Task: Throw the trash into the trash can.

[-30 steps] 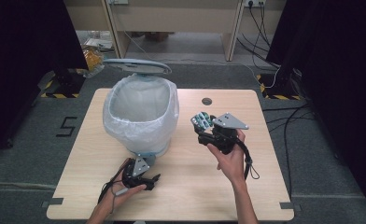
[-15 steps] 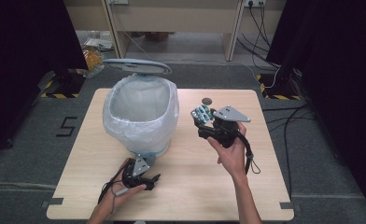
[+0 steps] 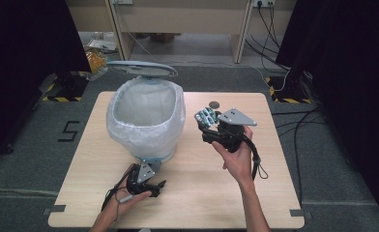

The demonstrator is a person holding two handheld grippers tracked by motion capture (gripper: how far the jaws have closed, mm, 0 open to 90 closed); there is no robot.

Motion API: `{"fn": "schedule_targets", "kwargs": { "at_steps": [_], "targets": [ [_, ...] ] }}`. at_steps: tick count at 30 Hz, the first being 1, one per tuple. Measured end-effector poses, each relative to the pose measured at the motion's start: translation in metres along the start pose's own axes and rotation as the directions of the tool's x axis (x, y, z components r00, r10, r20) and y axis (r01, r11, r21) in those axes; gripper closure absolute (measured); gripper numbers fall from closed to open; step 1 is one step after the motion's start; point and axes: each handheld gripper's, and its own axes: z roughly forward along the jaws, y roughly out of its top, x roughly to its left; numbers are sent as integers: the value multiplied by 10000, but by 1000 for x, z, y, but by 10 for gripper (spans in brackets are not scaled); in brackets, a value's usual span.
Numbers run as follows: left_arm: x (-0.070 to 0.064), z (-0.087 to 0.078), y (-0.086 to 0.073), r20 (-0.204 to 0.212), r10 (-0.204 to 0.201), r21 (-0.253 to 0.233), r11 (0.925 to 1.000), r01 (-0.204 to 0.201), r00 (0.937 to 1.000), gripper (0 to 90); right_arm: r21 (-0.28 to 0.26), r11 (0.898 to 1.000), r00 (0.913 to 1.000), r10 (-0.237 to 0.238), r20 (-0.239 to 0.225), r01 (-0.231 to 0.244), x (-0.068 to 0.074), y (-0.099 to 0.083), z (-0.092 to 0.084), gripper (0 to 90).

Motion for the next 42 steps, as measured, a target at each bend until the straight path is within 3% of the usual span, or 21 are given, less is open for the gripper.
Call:
{"fn": "schedule_targets", "kwargs": {
  "at_steps": [21,42],
  "targets": [
    [0,0,0,25,-10,19,10000,9,10000,164,-407,9989,9995,-239,-211,230,13,32,3,328],
    [0,-1,0,76,-7,66,10000,7,10000,165,-684,9969,9948,-454,-916,392,46,62,26,328]
  ]
}}
